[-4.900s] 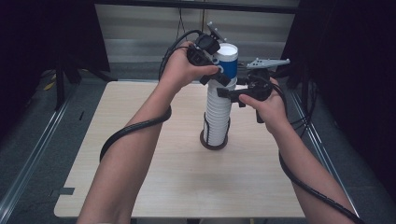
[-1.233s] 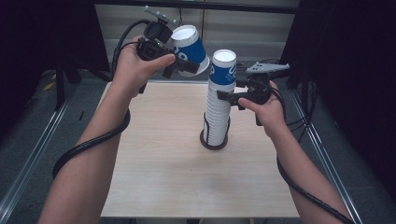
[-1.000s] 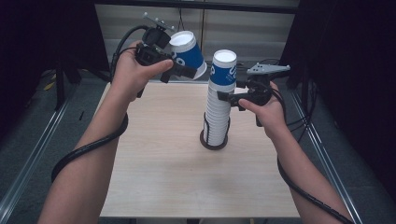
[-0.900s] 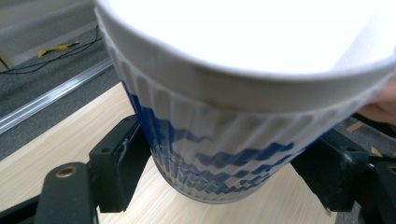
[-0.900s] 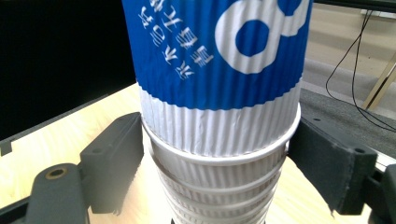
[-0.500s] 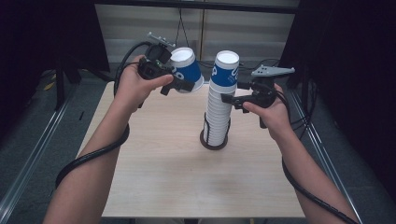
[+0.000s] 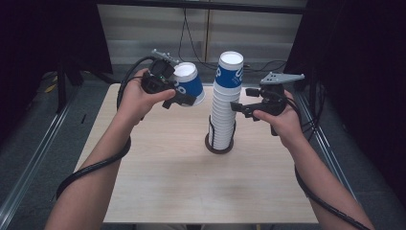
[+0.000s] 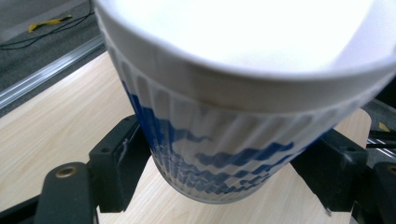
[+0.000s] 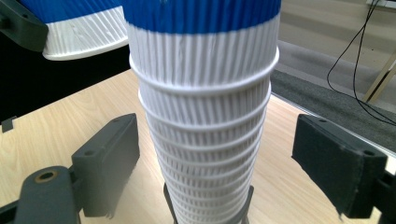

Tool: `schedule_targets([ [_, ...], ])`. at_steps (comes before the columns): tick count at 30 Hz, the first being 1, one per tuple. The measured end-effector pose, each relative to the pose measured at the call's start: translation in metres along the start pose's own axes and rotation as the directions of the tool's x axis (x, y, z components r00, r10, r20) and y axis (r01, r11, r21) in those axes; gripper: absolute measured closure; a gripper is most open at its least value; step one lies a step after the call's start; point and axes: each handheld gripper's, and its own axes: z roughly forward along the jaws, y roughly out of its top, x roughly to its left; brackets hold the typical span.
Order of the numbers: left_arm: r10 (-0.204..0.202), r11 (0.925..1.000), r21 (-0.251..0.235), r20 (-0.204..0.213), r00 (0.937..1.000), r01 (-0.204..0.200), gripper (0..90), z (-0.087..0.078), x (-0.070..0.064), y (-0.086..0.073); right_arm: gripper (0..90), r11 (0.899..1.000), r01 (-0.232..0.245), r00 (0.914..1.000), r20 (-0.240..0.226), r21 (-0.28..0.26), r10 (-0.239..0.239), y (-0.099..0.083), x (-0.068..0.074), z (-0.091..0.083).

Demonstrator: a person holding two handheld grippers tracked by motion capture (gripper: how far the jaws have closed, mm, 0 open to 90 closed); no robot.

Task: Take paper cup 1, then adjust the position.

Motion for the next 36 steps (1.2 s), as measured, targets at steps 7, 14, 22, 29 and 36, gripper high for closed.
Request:
schedule_targets([
  [7, 0.006, 0.9998, 0.021, -0.006, 1.0000, -0.006, 22.8, 0.008, -0.001, -0.008, 14.2, 1.000, 0.006, 0.9998, -0.017, 0.014, -0.006, -0.009, 0.006, -0.003],
  [14, 0.025, 0.9988, 0.043, 0.007, 0.9997, -0.025, 22.8, 0.014, -0.004, -0.015, 14.2, 0.999, 0.032, 0.9987, -0.040, 0.033, -0.030, -0.016, 0.015, -0.003],
  [22, 0.047, 0.9958, 0.077, 0.020, 0.9987, -0.048, 22.8, 0.024, -0.006, -0.024, 14.2, 0.998, 0.041, 0.9972, -0.065, 0.050, -0.038, -0.021, 0.021, -0.001],
  [29, 0.064, 0.9916, 0.111, 0.029, 0.9976, -0.066, 22.8, 0.033, -0.006, -0.032, 14.2, 0.998, 0.042, 0.9965, -0.075, 0.054, -0.038, -0.027, 0.024, -0.001],
  [36, 0.080, 0.9870, 0.138, 0.031, 0.9963, -0.083, 22.8, 0.040, -0.010, -0.037, 14.3, 0.997, 0.043, 0.9954, -0.088, 0.065, -0.038, -0.034, 0.028, 0.000],
])
